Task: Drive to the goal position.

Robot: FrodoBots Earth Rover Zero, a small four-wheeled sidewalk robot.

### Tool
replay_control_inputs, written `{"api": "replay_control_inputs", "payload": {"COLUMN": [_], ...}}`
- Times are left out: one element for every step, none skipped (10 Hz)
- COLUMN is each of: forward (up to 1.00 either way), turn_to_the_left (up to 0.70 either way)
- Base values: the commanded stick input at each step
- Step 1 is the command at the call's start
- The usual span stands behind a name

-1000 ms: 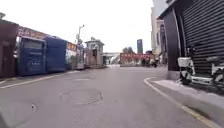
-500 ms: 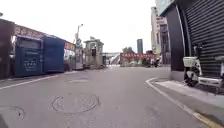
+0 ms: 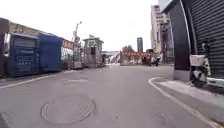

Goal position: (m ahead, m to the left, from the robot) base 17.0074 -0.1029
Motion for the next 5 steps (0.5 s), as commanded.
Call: {"api": "replay_control_inputs", "payload": {"forward": [0.45,0.45,0.45,0.45,0.45], "turn_to_the_left": [0.0,0.0,0.0,0.0,0.0]}}
